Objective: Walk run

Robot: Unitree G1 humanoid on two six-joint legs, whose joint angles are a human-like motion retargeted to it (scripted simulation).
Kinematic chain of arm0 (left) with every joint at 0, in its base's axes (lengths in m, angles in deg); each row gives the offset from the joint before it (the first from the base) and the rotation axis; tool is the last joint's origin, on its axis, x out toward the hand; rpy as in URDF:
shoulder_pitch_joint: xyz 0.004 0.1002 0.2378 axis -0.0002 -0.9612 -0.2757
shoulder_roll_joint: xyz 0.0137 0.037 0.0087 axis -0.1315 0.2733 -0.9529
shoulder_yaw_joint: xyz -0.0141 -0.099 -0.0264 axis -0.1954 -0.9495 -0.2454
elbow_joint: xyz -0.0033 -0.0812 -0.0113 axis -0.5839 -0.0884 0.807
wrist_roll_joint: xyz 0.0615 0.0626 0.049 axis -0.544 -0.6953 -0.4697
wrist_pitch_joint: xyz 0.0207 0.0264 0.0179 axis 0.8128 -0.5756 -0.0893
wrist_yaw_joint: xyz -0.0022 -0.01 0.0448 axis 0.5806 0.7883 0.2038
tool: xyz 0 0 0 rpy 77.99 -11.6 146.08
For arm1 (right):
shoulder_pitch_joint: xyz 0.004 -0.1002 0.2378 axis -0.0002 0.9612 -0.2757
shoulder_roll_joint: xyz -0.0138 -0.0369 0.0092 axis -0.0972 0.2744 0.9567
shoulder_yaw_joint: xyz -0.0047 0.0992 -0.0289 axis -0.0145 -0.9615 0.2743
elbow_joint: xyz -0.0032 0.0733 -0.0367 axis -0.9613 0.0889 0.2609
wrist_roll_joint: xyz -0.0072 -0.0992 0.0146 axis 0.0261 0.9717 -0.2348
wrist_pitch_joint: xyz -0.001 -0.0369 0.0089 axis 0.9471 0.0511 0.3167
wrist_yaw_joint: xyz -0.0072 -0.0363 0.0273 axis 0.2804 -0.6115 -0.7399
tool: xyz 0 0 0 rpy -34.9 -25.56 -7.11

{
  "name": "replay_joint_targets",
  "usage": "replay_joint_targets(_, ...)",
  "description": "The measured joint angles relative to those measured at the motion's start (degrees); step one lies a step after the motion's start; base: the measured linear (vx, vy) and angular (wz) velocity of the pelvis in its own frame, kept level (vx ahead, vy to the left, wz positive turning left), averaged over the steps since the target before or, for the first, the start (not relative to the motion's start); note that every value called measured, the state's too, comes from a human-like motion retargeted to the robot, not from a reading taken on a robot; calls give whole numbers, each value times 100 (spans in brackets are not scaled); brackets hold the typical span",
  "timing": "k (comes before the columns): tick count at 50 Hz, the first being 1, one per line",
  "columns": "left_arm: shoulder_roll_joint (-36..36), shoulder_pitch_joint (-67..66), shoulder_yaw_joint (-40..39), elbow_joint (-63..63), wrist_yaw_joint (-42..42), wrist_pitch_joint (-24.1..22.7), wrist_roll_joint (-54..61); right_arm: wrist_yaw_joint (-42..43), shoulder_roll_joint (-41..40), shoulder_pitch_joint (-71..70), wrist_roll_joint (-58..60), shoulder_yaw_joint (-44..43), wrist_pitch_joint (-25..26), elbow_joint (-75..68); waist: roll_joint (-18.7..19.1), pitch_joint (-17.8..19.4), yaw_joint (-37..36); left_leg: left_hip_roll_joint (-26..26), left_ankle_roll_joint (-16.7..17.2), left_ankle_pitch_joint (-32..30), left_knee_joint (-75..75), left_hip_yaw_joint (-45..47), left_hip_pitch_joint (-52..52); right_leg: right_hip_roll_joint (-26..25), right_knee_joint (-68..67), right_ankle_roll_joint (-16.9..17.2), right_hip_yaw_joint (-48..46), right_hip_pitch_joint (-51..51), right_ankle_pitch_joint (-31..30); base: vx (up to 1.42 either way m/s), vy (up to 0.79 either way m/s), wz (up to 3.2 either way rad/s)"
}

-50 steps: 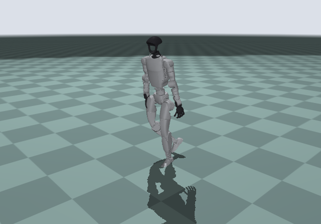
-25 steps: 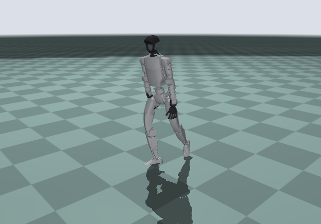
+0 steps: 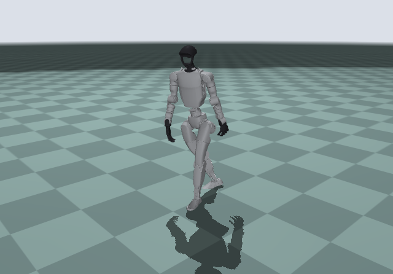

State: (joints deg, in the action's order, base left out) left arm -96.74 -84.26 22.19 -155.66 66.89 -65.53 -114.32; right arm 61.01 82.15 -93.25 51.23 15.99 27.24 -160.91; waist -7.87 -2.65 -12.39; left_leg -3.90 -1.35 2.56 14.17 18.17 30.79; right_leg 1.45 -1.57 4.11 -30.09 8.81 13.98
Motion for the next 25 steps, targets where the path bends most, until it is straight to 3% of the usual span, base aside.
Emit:
replay_joint_targets(4,-7,106,-119,111,508,-9,454,179,-33,232,590,103,17,-70,-29,-80,-218,166,-131,293,496,-233,-68,181,-521,207,229,108,-895,78,2,-77)
replay_joint_targets(8,35,204,-136,239,644,-255,1044,325,-103,486,916,148,10,-375,348,-269,-78,677,-195,693,346,-49,-706,161,-1851,-74,195,-246,-2275,74,5,-54)
replay_joint_targets(10,-19,295,-76,319,453,-366,1274,379,-117,600,973,177,-1,-455,639,-302,39,919,-182,894,327,-252,-956,187,-2844,-252,-2,-572,-2214,71,6,-78)
replay_joint_targets(12,-115,452,55,428,350,-394,1377,554,-134,702,862,150,-31,-525,786,-262,172,1050,-181,1041,240,-186,-1216,417,-3738,-369,-129,-1065,-1704,59,1,-60)
replay_joint_targets(15,-301,758,453,584,459,-468,1325,973,-174,852,516,-38,67,-678,759,-186,376,913,-228,1109,-99,-28,-1611,803,-4559,-493,-220,-1972,-1132,48,-3,-9)
replay_joint_targets(20,-569,1227,1093,832,682,-658,913,1905,-59,1170,935,-150,-26,-1043,525,-117,822,492,-145,1143,-632,237,-2256,1054,-3603,-427,12,-3140,-799,51,-3,28)
replay_joint_targets(25,-678,1589,1291,1067,573,-856,590,1436,-100,1402,1113,-325,86,-1423,298,18,1298,77,-51,1309,-952,161,-2933,890,-1633,-377,820,-3834,-966,54,-11,45)
